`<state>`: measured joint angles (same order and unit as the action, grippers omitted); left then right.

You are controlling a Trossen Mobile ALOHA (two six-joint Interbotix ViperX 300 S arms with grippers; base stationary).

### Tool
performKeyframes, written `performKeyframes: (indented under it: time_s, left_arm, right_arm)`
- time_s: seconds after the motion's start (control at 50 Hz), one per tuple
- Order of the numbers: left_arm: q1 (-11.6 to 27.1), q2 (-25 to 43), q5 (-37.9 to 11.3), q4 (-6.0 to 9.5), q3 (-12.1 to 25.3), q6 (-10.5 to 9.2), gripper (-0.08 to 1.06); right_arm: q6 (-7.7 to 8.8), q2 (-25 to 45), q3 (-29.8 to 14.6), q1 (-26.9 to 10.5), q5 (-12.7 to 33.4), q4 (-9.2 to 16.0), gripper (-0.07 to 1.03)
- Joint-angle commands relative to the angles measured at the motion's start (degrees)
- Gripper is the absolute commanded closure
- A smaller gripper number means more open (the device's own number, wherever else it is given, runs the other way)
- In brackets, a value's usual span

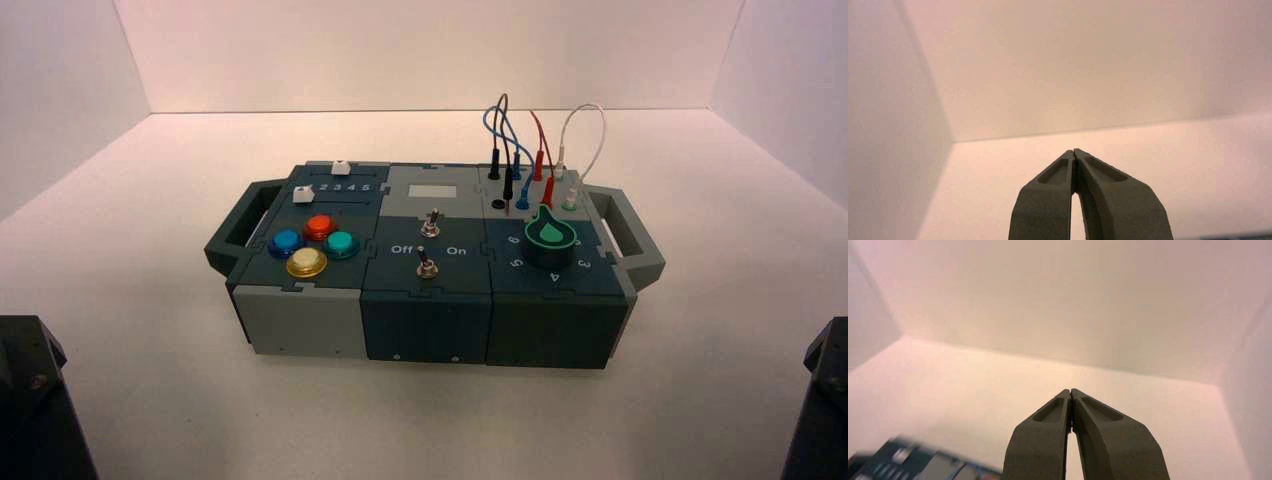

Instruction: Insert the black wire.

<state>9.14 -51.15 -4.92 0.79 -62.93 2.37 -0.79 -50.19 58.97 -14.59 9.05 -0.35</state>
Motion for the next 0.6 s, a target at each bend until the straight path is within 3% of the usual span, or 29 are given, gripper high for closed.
performKeyframes:
  time_s: [0.02,0.24,0.38,0.48,0.6]
  left_arm:
    - [5.0,2.6,-4.2,0.09,4.6,0.09,1.01]
    - [11.2,8.2,-15.8,1.23,10.5,0.09,1.01]
    - [14.6,9.1,-19.2,1.76,13.2,0.09,1.01]
    - [16.1,9.5,-21.9,1.85,15.0,0.18,1.01]
    - [17.6,11.8,-28.3,1.85,18.6,0.35,1.01]
  right_arm:
    - [0.0,3.0,-4.7,-4.0,5.1,0.2,0.99]
    - [-0.26,8.4,-10.3,-8.2,14.9,1.1,0.99]
    - [-0.09,11.9,-13.6,-8.9,22.1,4.3,0.99]
    - [0.0,13.4,-14.4,-9.9,25.0,6.1,0.98]
    - [0.0,15.6,-15.1,-12.6,27.5,8.4,0.98]
